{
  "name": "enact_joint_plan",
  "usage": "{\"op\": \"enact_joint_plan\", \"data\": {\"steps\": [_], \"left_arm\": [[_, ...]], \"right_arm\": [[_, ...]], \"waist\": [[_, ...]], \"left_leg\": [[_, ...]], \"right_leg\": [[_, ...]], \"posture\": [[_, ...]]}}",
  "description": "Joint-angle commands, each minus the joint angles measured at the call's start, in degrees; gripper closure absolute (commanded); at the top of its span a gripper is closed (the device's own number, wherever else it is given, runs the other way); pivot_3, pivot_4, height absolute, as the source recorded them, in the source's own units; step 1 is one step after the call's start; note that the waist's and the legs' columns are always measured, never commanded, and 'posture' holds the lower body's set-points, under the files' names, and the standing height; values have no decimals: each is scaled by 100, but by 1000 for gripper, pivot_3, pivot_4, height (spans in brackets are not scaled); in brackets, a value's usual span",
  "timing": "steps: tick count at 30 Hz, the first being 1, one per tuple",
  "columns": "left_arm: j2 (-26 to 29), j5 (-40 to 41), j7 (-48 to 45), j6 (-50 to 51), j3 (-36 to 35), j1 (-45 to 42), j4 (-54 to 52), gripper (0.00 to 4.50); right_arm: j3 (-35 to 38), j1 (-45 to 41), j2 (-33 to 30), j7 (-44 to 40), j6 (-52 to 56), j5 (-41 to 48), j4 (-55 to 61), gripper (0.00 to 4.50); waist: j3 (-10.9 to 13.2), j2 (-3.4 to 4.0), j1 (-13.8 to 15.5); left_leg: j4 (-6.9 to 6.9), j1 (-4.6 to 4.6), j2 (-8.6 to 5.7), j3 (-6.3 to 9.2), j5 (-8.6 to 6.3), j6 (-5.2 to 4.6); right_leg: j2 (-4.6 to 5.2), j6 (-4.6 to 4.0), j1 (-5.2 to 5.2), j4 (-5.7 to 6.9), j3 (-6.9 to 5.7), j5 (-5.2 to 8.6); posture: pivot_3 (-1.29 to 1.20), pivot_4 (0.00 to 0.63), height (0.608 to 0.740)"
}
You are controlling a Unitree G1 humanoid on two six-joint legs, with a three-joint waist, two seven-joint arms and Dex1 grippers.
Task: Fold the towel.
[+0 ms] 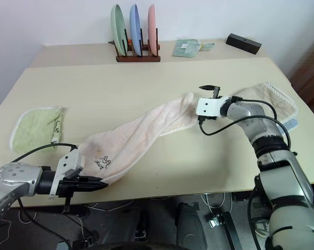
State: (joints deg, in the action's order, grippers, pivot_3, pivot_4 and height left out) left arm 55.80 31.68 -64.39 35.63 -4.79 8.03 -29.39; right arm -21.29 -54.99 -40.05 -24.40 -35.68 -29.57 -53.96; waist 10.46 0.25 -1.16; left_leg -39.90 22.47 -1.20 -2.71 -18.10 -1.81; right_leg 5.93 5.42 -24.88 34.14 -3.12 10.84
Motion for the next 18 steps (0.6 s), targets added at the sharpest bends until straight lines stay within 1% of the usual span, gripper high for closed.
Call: {"op": "enact_joint_plan", "data": {"steps": [1,3,5,7,8,10,12,13,15,16,18], "left_arm": [[-22,15,52,-45,11,-46,-127,4477],[-46,2,96,-57,27,-56,-121,4477],[-61,-2,129,-63,45,-64,-119,4477],[-76,2,174,-65,47,-57,-127,4500],[-81,6,192,-63,46,-56,-131,4500],[-96,10,235,-62,27,-22,-155,4500],[-111,12,294,-63,-10,72,-208,4500],[-112,15,313,-66,-20,102,-225,4500],[-120,13,363,-75,-42,147,-245,4500],[-159,-28,428,-142,-71,152,-233,4500],[-297,-80,636,-223,-155,73,-137,4500]], "right_arm": [[-335,-500,114,563,-546,-546,-464,0],[-962,-847,209,1042,-769,-1327,-793,0],[-1352,-1104,332,1433,-814,-1777,-1135,0],[-1553,-1288,442,1819,-634,-2019,-1447,505],[-1626,-1351,476,1958,-586,-2097,-1558,796],[-1718,-1423,515,2153,-578,-2178,-1702,1642],[-1726,-1444,521,2283,-603,-2183,-1772,2661],[-1736,-1453,520,2333,-611,-2183,-1794,3073],[-1701,-1449,476,2368,-607,-2131,-1812,4120],[-1652,-1427,400,2353,-616,-2081,-1794,4452],[-1511,-1368,214,2264,-693,-1924,-1720,4452]], "waist": [[0,0,-2],[0,0,-3],[0,0,-9],[0,0,-4],[0,0,-2],[0,0,5],[0,0,-9],[0,0,-16],[0,0,-30],[0,0,-33],[0,1,-24]], "left_leg": [[1,0,0,0,0,1],[1,0,0,0,1,2],[1,0,0,0,2,4],[3,0,0,1,4,8],[4,0,-1,1,5,8],[4,1,-1,1,5,9],[4,1,-1,2,5,10],[4,1,-1,2,6,10],[8,0,0,2,8,14],[11,0,0,3,9,17],[13,-1,-1,3,10,18]], "right_leg": [[0,0,0,-1,0,0],[0,0,0,0,0,0],[0,-1,-2,2,1,0],[-1,-2,-3,2,1,0],[-1,-2,-3,2,1,0],[-1,-2,-3,2,1,0],[-1,-2,-3,2,1,0],[-1,-2,-3,2,2,0],[-2,-2,-4,2,1,0],[-2,-2,-4,2,1,0],[-2,-2,-4,2,1,0]], "posture": [[0,150,737],[0,150,737],[0,150,737],[0,150,737],[0,150,737],[0,150,737],[0,150,737],[0,150,737],[0,150,737],[0,150,737],[0,150,737]]}}
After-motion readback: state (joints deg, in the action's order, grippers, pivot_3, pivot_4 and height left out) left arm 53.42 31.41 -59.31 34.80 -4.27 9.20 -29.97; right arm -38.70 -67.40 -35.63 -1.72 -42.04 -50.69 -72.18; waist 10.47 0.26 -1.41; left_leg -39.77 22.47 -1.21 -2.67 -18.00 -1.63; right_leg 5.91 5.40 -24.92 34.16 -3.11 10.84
